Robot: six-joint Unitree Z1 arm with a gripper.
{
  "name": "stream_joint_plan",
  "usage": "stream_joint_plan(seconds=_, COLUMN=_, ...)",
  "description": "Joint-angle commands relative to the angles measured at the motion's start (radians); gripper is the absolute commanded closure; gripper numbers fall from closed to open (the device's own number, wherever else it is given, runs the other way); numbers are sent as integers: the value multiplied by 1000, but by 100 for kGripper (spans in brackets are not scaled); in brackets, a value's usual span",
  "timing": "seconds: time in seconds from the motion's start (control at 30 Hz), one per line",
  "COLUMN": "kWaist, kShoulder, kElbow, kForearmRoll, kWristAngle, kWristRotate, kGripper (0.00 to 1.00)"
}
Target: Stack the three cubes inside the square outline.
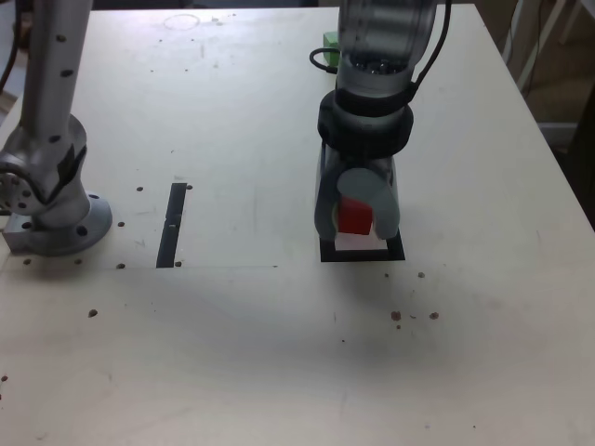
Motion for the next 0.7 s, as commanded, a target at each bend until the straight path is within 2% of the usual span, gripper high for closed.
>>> stream_joint_plan(seconds=0.0, kWaist=3, kShoulder=7, kElbow=4, kForearmRoll=-7, kWristAngle=1, kWristRotate=1, kGripper=62)
stream_joint_plan(seconds=0.2, kWaist=5, kShoulder=9, kElbow=19, kForearmRoll=-27, kWristAngle=0, kWristRotate=3, kGripper=60)
stream_joint_plan(seconds=0.47, kWaist=15, kShoulder=28, kElbow=46, kForearmRoll=-68, kWristAngle=-21, kWristRotate=28, kGripper=41)
stream_joint_plan(seconds=0.67, kWaist=15, kShoulder=26, kElbow=53, kForearmRoll=-84, kWristAngle=-16, kWristRotate=34, kGripper=27)
